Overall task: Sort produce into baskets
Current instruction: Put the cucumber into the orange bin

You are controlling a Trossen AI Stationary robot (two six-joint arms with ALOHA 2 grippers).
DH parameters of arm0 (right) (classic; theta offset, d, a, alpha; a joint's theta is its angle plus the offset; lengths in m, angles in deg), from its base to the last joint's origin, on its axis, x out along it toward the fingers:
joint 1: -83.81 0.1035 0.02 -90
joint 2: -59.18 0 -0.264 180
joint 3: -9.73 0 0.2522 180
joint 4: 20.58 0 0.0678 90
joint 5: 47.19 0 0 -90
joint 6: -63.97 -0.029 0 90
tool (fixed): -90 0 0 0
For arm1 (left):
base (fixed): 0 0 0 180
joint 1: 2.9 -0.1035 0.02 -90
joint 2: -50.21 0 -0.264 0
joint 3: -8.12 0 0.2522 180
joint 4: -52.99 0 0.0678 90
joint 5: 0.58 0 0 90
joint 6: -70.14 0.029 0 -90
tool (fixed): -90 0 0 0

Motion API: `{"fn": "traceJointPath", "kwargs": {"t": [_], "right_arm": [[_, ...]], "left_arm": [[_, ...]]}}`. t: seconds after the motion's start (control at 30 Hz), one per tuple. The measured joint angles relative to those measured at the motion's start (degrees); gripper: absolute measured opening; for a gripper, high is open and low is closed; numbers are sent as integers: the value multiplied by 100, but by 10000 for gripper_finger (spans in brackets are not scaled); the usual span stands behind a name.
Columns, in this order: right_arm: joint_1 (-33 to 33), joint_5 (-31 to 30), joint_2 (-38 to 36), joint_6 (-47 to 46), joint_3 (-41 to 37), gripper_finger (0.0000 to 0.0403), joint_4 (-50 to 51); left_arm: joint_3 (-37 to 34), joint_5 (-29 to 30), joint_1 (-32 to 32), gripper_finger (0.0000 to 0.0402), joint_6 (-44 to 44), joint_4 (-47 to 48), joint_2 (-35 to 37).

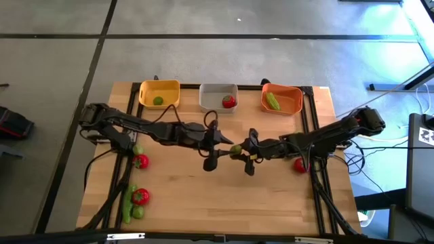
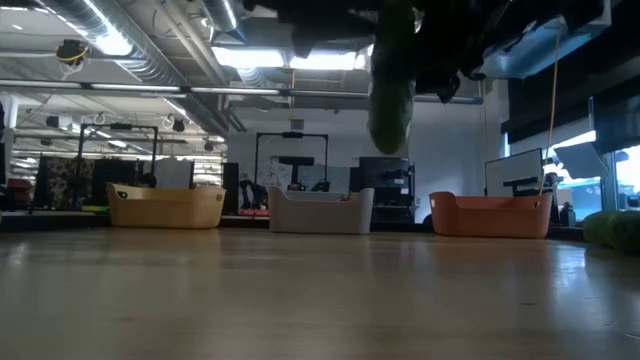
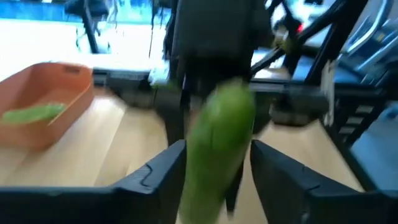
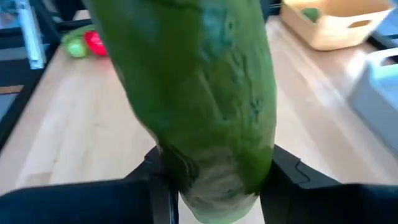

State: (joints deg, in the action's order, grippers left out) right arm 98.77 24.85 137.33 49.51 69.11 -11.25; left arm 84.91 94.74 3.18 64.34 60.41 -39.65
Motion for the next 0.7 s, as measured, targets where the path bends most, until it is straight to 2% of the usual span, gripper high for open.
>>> {"fn": "traceJointPath", "kwargs": {"t": [0.13,0.2,0.3,0.47,0.7], "right_arm": [[0,-410,-283,-9,317,146,1139],[-30,-693,-402,-10,499,162,1778],[-242,-972,-575,-15,787,163,2706],[-996,-1165,-724,7,1118,146,4071],[-2615,-1195,-783,574,1137,150,5137]], "left_arm": [[0,-9,-18,207,-57,1098,289],[0,-9,-16,213,-155,1703,333],[0,11,28,216,-346,2332,267],[0,112,219,216,-568,2484,19],[0,151,342,216,-440,2039,-383]]}}
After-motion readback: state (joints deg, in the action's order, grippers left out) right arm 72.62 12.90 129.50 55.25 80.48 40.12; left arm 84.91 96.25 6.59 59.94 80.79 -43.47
